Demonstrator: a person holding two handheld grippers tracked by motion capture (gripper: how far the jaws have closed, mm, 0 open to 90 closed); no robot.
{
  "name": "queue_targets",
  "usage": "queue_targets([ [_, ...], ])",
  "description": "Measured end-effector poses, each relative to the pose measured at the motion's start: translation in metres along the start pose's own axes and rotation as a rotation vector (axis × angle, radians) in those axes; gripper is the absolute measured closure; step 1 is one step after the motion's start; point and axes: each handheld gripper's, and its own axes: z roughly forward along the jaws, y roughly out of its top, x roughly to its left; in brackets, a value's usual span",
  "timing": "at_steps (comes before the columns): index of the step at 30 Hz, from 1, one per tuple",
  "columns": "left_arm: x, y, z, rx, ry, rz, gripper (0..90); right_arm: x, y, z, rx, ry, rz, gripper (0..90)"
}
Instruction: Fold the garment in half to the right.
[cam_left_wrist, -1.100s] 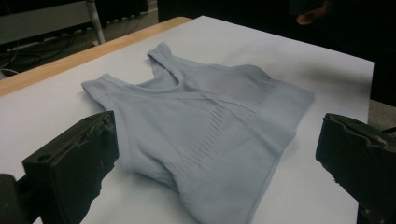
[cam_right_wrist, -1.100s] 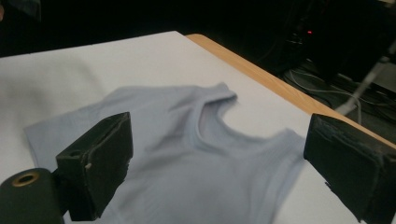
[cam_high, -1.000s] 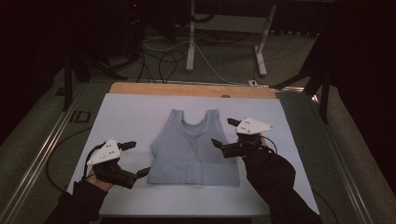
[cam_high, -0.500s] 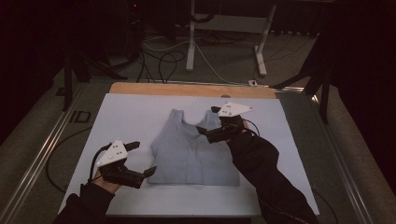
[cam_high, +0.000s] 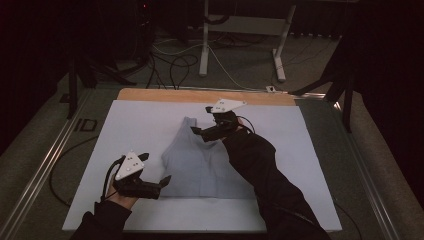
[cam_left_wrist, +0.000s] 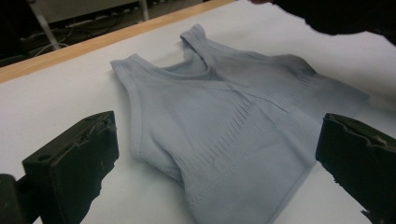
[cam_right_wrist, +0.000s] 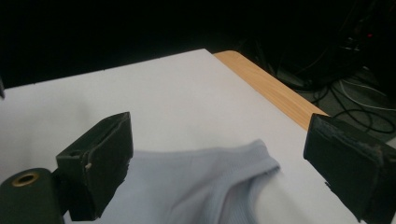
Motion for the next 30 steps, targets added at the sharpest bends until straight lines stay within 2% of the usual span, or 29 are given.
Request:
queue_targets([
  [3, -0.001, -0.005, 0.005, 0.02, 0.01, -0.001, 0.4, -0.001, 0.001, 0.009, 0.01, 0.013, 0.006, 8.3],
  [5, -0.001, -0.008, 0.009, 0.041, 0.014, -0.018, 0.4, -0.001, 0.001, 0.021, 0.038, 0.013, -0.007, 8.3],
  [6, -0.001, -0.01, 0.01, 0.043, 0.013, -0.025, 0.4, -0.001, 0.001, 0.021, 0.038, 0.013, -0.007, 8.3],
  [8, 0.0, -0.013, 0.014, 0.074, 0.022, -0.018, 0.3, -0.002, 0.0, 0.028, 0.042, 0.023, -0.012, 8.3],
  [11, 0.001, -0.018, 0.02, 0.115, 0.018, -0.048, 0.4, -0.004, -0.001, 0.037, 0.05, 0.028, 0.002, 8.3],
  [15, 0.002, -0.027, 0.027, 0.166, -0.002, -0.055, 0.3, -0.008, -0.006, 0.048, 0.075, 0.029, 0.001, 8.3],
  [17, 0.004, -0.032, 0.032, 0.191, -0.03, -0.081, 0.3, -0.012, -0.009, 0.055, 0.093, 0.023, 0.018, 8.4],
  [23, 0.003, -0.041, 0.041, 0.238, -0.025, -0.069, 0.3, -0.014, -0.012, 0.061, 0.108, 0.018, 0.011, 8.3],
  [26, -0.002, -0.042, 0.045, 0.3, 0.004, -0.028, 0.4, -0.016, -0.015, 0.067, 0.119, 0.019, 0.022, 8.3],
  [30, -0.003, -0.044, 0.046, 0.335, 0.012, -0.045, 3.7, -0.018, -0.018, 0.073, 0.137, 0.022, 0.027, 8.3],
])
